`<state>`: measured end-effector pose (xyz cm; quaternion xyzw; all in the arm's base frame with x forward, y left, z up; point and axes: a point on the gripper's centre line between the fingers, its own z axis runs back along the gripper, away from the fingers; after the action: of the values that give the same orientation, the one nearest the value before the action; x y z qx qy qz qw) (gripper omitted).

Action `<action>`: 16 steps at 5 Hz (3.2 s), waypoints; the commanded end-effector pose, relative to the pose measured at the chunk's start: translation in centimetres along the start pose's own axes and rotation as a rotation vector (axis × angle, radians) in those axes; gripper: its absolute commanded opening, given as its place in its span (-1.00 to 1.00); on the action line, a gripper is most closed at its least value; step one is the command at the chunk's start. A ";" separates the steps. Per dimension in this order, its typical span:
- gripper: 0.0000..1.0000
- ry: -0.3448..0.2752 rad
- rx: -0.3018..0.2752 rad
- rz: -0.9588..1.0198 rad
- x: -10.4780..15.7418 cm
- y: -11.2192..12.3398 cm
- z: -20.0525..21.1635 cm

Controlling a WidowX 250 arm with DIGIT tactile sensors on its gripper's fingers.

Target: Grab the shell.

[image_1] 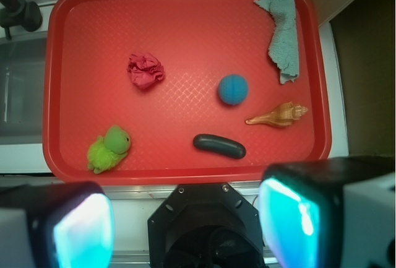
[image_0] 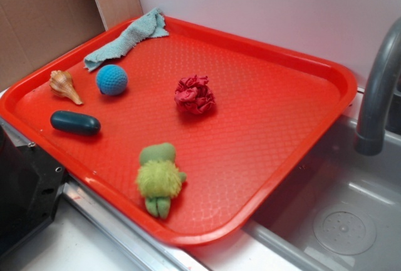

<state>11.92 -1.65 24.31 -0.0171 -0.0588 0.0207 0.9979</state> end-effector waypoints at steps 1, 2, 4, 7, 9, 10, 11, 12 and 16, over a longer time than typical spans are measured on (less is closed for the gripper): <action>1.00 0.000 0.000 0.000 0.0 0.0 0.0; 1.00 0.056 0.042 0.242 0.5 5.1 -4.9; 1.00 -0.032 0.152 0.670 0.2 14.0 -12.5; 1.00 -0.038 0.162 0.953 2.7 17.3 -20.9; 1.00 0.061 0.127 0.962 3.1 16.3 -23.7; -1.00 0.060 0.162 0.955 2.9 15.7 -22.7; -1.00 0.040 0.196 0.890 3.1 14.7 -20.8; -1.00 0.033 0.221 0.743 3.5 13.1 -17.1; -1.00 -0.052 0.108 0.098 10.7 5.9 -4.2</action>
<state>23.78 3.62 19.99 0.0319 -0.0610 0.0753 0.9948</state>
